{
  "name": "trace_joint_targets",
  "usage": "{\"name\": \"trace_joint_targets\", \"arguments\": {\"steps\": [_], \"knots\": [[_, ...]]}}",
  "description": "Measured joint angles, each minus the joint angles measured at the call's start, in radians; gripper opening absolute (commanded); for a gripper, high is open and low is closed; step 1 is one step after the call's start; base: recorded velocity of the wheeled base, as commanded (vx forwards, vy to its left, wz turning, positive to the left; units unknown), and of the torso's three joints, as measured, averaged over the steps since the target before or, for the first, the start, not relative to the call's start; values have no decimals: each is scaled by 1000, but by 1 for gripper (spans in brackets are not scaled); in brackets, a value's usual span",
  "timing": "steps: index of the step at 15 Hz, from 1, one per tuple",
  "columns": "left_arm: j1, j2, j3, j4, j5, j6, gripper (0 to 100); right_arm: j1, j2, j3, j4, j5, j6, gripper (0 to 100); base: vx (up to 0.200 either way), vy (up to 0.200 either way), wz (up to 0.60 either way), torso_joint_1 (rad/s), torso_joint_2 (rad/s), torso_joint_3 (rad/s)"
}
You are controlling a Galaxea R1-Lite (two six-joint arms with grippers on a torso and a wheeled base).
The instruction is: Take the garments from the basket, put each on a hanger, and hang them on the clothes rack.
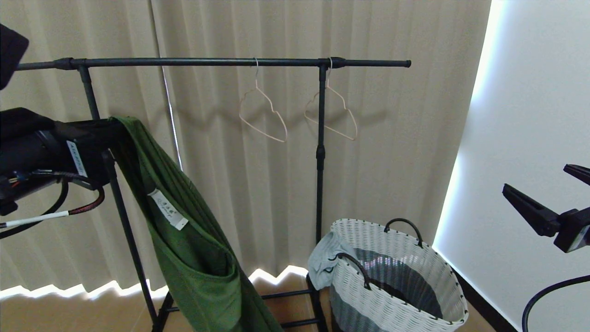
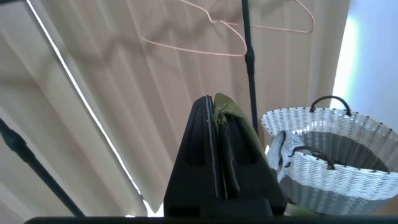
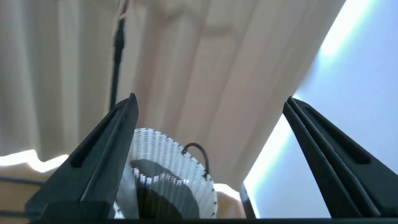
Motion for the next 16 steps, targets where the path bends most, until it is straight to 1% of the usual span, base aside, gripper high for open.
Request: {"name": "trace_joint_targets", "arguments": {"steps": [2, 4, 12, 14, 16], "knots": [[1, -9, 2, 1, 0, 5, 0, 28, 2, 0, -2, -1, -11, 100, 0, 0, 0, 0, 0, 0], [1, -13, 2, 1, 0, 5, 0, 38, 3, -8, -7, -1, -11, 100, 0, 0, 0, 0, 0, 0], [1, -15, 2, 0, 0, 7, 0, 39, 26, 16, -20, -2, -10, 100, 0, 0, 0, 0, 0, 0], [1, -16, 2, 0, 0, 15, 0, 38, 26, 32, -19, -5, -38, 100, 0, 0, 0, 0, 0, 0], [11, -16, 1, 0, 0, 22, 0, 38, 13, 71, -20, -6, -62, 100, 0, 0, 0, 0, 0, 0]]}}
